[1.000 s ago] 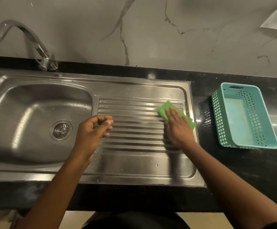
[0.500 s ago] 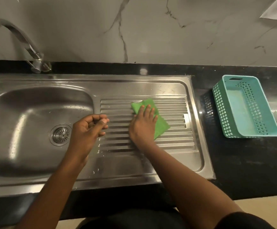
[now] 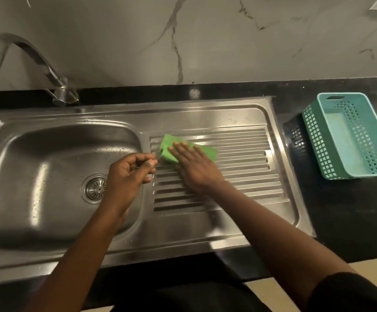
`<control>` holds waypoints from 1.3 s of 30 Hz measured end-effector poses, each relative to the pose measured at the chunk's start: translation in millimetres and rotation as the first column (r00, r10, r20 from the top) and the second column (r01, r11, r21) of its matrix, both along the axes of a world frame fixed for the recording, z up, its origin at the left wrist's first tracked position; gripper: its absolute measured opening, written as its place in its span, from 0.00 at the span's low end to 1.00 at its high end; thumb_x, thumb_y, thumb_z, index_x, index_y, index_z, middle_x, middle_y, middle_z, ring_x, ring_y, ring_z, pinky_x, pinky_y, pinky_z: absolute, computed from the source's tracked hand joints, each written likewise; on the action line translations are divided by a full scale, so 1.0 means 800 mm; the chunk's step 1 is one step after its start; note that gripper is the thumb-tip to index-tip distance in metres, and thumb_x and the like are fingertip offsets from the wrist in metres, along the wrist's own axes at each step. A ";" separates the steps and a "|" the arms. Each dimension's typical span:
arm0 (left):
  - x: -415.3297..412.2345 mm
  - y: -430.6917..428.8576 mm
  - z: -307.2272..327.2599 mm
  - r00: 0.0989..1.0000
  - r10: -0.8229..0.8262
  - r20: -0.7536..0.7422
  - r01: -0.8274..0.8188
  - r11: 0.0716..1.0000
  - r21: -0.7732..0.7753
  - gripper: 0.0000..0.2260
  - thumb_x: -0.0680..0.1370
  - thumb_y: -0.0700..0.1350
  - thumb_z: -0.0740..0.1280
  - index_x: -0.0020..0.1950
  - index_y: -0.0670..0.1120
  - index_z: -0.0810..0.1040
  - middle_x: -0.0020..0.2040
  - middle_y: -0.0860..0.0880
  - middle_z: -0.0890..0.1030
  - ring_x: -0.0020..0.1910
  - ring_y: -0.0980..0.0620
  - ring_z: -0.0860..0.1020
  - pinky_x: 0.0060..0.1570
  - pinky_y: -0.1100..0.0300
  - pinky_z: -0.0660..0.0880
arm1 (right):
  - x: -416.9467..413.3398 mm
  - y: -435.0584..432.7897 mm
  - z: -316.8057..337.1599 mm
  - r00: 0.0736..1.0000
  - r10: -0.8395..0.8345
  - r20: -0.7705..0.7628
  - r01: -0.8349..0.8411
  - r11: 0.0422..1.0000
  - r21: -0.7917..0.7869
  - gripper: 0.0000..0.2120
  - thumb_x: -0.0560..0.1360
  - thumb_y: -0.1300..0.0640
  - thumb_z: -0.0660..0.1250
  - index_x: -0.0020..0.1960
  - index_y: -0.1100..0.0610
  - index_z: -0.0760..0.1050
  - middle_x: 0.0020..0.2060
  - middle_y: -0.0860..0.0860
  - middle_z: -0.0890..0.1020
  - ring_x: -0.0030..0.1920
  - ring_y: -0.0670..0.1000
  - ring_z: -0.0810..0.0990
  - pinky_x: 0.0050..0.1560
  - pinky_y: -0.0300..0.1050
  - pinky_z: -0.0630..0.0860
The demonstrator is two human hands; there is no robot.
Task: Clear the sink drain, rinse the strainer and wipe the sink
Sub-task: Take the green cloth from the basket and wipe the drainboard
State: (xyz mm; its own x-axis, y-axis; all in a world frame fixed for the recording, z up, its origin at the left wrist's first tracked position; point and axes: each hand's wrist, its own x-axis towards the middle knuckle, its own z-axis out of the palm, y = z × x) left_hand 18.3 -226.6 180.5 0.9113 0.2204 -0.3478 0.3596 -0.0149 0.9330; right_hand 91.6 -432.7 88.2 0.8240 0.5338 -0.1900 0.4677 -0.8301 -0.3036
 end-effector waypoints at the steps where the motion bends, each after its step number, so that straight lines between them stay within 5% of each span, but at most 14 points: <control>1: -0.001 -0.001 -0.002 1.000 -0.008 -0.002 0.008 1.000 -0.003 0.06 0.82 0.40 0.71 0.55 0.49 0.86 0.53 0.45 0.89 0.51 0.47 0.87 0.51 0.55 0.84 | 0.003 -0.021 0.000 0.998 -0.054 0.008 0.055 0.998 -0.007 0.28 0.87 0.46 0.52 0.86 0.48 0.52 0.85 0.48 0.55 0.85 0.50 0.52 0.84 0.54 0.49; 11: 0.001 0.008 -0.007 0.999 -0.040 0.000 0.040 0.999 -0.019 0.07 0.83 0.42 0.71 0.58 0.48 0.87 0.54 0.47 0.89 0.55 0.44 0.87 0.51 0.57 0.85 | 0.037 -0.203 0.012 0.863 -0.505 -0.004 0.504 0.862 -0.058 0.29 0.88 0.45 0.45 0.86 0.55 0.50 0.85 0.55 0.52 0.85 0.56 0.50 0.84 0.59 0.49; 15: 0.005 0.012 -0.006 1.000 -0.028 0.000 0.028 0.999 -0.045 0.07 0.82 0.43 0.71 0.58 0.47 0.87 0.54 0.47 0.89 0.56 0.43 0.87 0.51 0.55 0.84 | 0.050 -0.152 0.012 0.656 -0.754 -0.034 0.753 0.657 -0.039 0.30 0.88 0.47 0.46 0.86 0.58 0.50 0.85 0.60 0.50 0.85 0.61 0.48 0.83 0.64 0.45; 17: 0.007 0.014 -0.004 1.000 -0.028 0.006 0.028 0.998 -0.053 0.07 0.82 0.42 0.71 0.58 0.46 0.86 0.55 0.47 0.89 0.56 0.43 0.87 0.52 0.55 0.84 | 0.047 -0.093 0.009 0.623 -0.782 -0.020 0.781 0.623 -0.035 0.30 0.87 0.47 0.47 0.85 0.61 0.49 0.84 0.63 0.50 0.84 0.65 0.48 0.83 0.65 0.46; 22: 0.009 0.026 0.005 0.999 -0.017 0.035 0.019 0.999 -0.050 0.06 0.83 0.42 0.71 0.58 0.48 0.86 0.54 0.48 0.89 0.55 0.44 0.87 0.53 0.54 0.84 | 0.020 0.053 0.009 0.770 -0.636 -0.047 0.634 0.772 -0.050 0.32 0.87 0.47 0.48 0.85 0.63 0.48 0.83 0.69 0.49 0.83 0.70 0.47 0.83 0.65 0.46; 27: 0.008 0.034 0.011 0.999 0.014 0.050 -0.012 0.999 -0.039 0.07 0.83 0.42 0.71 0.60 0.46 0.85 0.54 0.46 0.89 0.53 0.48 0.88 0.51 0.56 0.84 | 0.000 0.152 0.009 0.960 -0.253 -0.121 0.246 0.967 -0.070 0.37 0.84 0.45 0.55 0.86 0.58 0.43 0.84 0.64 0.44 0.84 0.65 0.41 0.84 0.61 0.43; 33: 0.006 0.035 0.009 0.998 0.029 0.050 -0.028 0.999 -0.020 0.06 0.82 0.43 0.71 0.58 0.49 0.86 0.54 0.47 0.89 0.53 0.48 0.88 0.48 0.59 0.85 | 0.013 0.108 0.010 0.996 0.079 -0.038 -0.078 0.997 0.021 0.32 0.85 0.49 0.56 0.86 0.56 0.51 0.85 0.57 0.53 0.85 0.57 0.50 0.84 0.58 0.50; 39: 0.005 0.030 0.003 0.999 0.014 0.029 -0.013 0.999 -0.044 0.06 0.82 0.44 0.71 0.56 0.51 0.87 0.54 0.48 0.89 0.56 0.45 0.87 0.51 0.57 0.83 | 0.048 -0.071 0.009 0.967 -0.253 0.017 0.253 0.967 -0.032 0.27 0.88 0.47 0.49 0.85 0.54 0.57 0.84 0.54 0.60 0.84 0.55 0.57 0.84 0.52 0.52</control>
